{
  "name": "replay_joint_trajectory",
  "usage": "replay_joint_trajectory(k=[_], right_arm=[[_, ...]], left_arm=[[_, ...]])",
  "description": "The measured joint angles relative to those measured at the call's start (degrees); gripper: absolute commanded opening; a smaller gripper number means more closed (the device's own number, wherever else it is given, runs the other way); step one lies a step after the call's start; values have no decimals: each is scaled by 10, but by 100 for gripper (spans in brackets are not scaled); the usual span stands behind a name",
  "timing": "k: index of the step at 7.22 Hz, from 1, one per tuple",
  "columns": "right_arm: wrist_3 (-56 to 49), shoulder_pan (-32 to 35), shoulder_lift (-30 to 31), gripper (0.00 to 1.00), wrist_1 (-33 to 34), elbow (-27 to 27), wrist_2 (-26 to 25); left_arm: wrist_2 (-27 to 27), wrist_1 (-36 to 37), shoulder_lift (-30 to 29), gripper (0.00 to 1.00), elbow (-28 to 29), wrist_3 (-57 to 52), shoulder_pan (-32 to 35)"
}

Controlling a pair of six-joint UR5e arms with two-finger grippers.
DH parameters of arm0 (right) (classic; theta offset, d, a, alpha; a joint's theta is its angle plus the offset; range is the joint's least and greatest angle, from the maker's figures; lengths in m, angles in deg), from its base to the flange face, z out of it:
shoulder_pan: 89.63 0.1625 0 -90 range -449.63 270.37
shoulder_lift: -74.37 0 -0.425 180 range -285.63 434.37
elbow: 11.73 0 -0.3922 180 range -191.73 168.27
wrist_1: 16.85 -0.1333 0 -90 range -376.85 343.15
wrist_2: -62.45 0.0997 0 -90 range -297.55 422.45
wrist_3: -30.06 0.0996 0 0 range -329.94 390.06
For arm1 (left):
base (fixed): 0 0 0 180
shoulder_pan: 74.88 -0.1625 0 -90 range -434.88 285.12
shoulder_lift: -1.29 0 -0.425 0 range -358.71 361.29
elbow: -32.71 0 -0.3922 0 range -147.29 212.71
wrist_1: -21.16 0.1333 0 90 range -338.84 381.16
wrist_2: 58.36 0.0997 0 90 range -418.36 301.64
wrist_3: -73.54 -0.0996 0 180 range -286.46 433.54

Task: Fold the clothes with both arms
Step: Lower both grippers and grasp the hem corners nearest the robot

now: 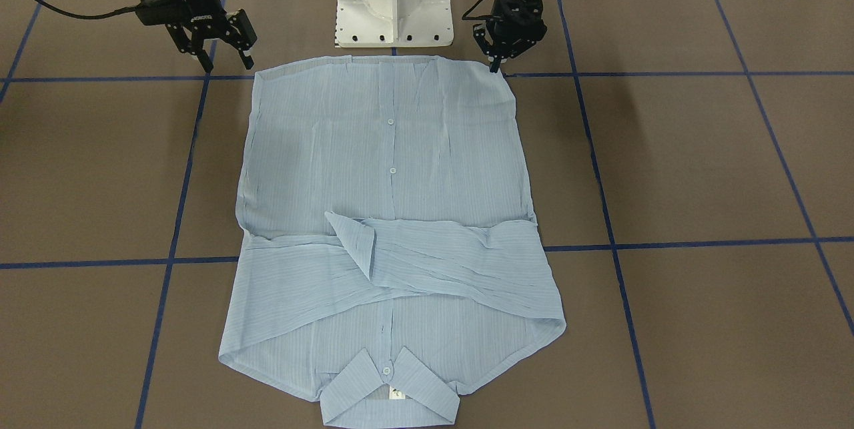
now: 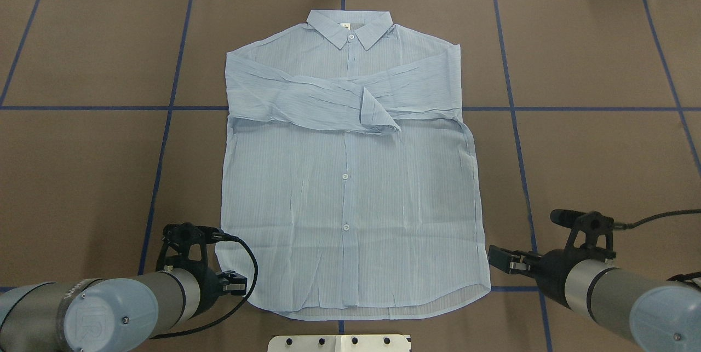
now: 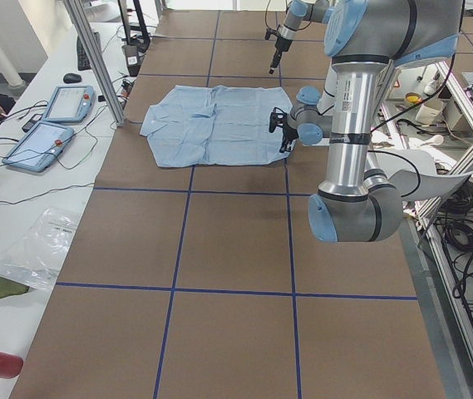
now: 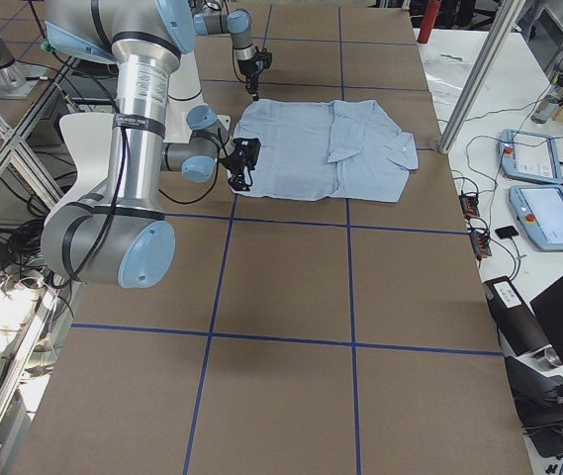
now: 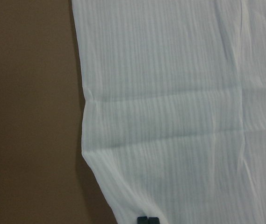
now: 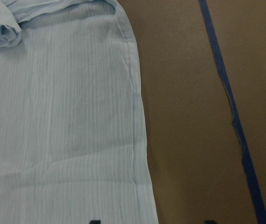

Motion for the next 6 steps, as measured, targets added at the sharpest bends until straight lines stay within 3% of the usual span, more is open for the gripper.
replay_joint_trajectory(k=[3, 4, 6], right_arm=[[36, -55, -2, 61, -5, -40, -65], [41, -66, -3, 53, -6, -45, -78], [49, -84, -8, 50, -6, -49, -100]], left_arm=[[19, 1, 2, 0, -7, 0, -1], [24, 1, 3, 0, -8, 0, -1], [29, 1, 4, 0, -11, 0, -1]])
